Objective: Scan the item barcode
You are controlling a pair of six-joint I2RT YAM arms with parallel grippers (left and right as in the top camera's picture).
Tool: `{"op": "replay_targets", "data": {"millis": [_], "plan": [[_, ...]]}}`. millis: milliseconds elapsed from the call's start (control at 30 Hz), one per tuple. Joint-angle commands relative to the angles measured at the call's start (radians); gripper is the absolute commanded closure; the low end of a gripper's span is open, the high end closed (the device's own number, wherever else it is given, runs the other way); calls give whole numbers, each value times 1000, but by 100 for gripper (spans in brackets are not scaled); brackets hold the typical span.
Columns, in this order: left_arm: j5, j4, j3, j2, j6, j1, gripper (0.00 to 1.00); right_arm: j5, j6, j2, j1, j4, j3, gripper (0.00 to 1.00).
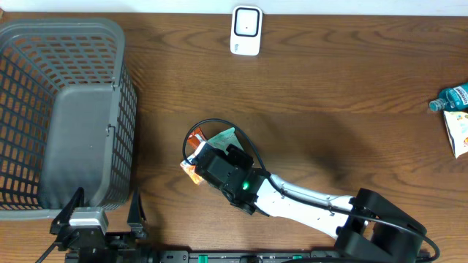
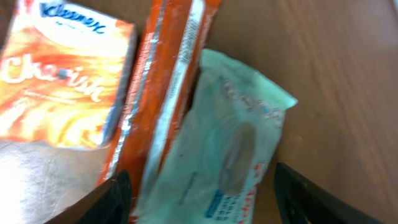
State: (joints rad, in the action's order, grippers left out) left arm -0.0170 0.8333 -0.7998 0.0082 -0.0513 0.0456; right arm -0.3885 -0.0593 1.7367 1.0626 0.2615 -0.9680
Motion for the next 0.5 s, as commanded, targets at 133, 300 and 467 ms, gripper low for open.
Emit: {"op": "replay_targets", "data": {"millis": [133,300,467], "plan": [[-2,-3,-4,-5,5,-6,2,39,89,43,-8,11,-19,41],[-2,-3,-4,-5,5,-6,2,39,93,44,-12,8,-19,44],[-2,-3,-4,-5,5,-6,2,10,115,44,-27,13,-19,52]]}}
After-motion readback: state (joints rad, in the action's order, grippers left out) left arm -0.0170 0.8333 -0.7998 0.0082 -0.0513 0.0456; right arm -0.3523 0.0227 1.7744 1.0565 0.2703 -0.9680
